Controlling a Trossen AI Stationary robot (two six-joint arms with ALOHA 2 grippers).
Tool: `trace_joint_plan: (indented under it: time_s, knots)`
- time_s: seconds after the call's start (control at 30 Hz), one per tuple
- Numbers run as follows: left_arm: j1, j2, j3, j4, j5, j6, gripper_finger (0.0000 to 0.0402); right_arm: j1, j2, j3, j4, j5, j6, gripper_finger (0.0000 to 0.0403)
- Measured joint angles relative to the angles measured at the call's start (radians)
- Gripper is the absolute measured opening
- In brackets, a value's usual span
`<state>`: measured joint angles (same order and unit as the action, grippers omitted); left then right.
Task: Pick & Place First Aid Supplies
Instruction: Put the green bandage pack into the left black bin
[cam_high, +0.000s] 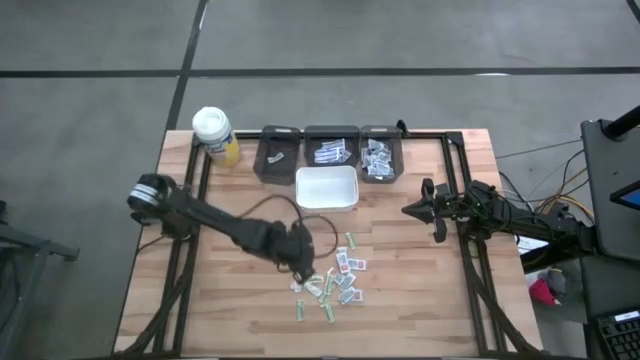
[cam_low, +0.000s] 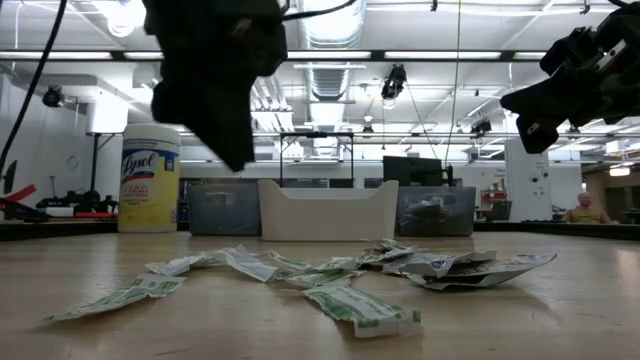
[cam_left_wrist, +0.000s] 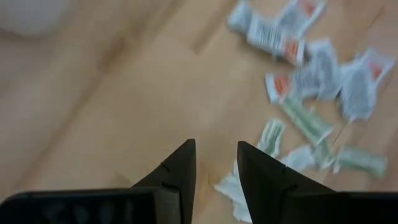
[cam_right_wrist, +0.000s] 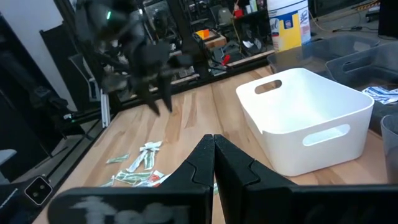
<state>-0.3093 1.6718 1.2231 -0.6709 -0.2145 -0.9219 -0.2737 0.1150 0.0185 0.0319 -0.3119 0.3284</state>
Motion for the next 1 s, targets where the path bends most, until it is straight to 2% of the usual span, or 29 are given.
trace_joint_plan:
  time_s: [0.13, 0.4, 1.0]
  knots:
    - [-0.036, 0.074, 0.001, 0.032, 0.028, -0.005, 0.011, 0.0, 0.0, 0.0, 0.0, 0.0, -0.014, 0.0008]
    - [-0.036, 0.186, 0.001, 0.038, 0.13, 0.008, 0.011, 0.0, 0.0, 0.0, 0.0, 0.0, -0.015, 0.0008]
    - [-0.039, 0.194, 0.0, 0.025, 0.18, 0.094, 0.011, 0.0, 0.0, 0.0, 0.0, -0.001, -0.018, 0.0008]
